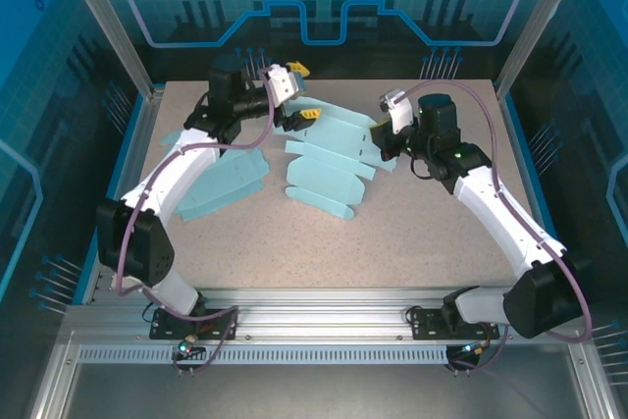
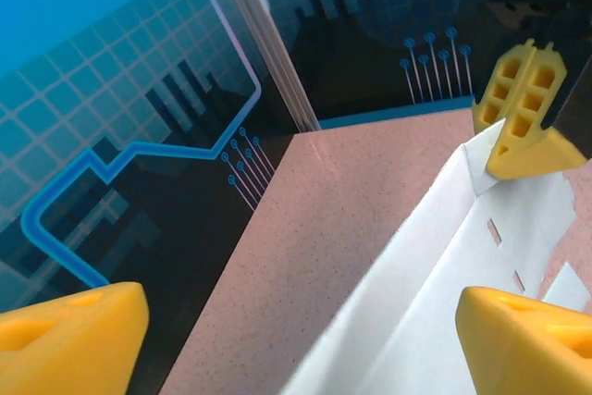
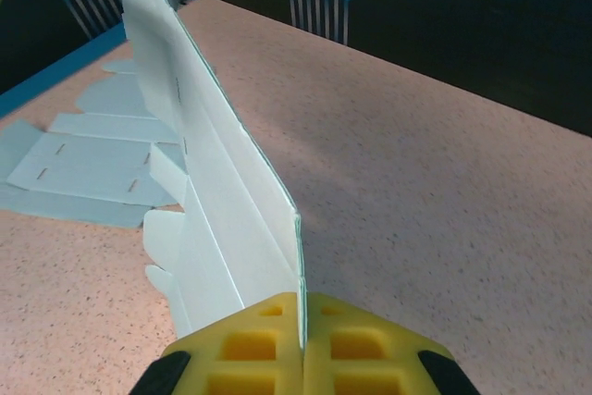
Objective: Fold the paper box
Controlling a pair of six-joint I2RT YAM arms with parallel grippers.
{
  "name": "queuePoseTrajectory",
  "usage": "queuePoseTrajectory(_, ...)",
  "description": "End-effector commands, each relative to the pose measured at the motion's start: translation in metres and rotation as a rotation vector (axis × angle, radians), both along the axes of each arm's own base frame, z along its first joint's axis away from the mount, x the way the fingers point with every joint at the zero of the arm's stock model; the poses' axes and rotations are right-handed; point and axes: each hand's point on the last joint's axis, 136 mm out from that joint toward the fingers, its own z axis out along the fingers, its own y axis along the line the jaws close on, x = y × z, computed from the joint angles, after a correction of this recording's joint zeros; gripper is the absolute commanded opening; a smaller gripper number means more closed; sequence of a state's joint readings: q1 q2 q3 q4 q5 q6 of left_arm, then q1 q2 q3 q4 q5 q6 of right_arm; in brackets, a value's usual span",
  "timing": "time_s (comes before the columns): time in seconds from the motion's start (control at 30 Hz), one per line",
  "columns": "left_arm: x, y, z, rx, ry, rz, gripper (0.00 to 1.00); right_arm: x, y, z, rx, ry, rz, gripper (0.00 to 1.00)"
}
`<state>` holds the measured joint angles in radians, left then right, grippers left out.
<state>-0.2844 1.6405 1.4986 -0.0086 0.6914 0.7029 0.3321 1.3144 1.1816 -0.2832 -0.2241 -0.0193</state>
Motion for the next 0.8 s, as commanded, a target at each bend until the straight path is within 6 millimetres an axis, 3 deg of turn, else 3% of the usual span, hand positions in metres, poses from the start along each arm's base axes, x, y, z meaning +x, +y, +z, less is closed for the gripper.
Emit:
queuePoseTrajectory(0.0, -0.011, -0.008, -0.009, 0.102, -0.008, -0.117, 0.84, -0.006, 0.018, 0.011, -0.006, -0.032, 0.095, 0.0)
queuePoseTrajectory(0.43, -0.022, 0.0, -0.041, 0.287, 0.109, -0.17, 0.7, 0.001, 0.027, 0.017, -0.02, -0.038, 0.12, 0.0)
queuePoseTrajectory(0.77, 0.001, 0.01, -0.058, 0.368, 0.115, -0.07, 0.47, 0.002, 0.032, 0.016, -0.025, -0.031, 0.137, 0.0)
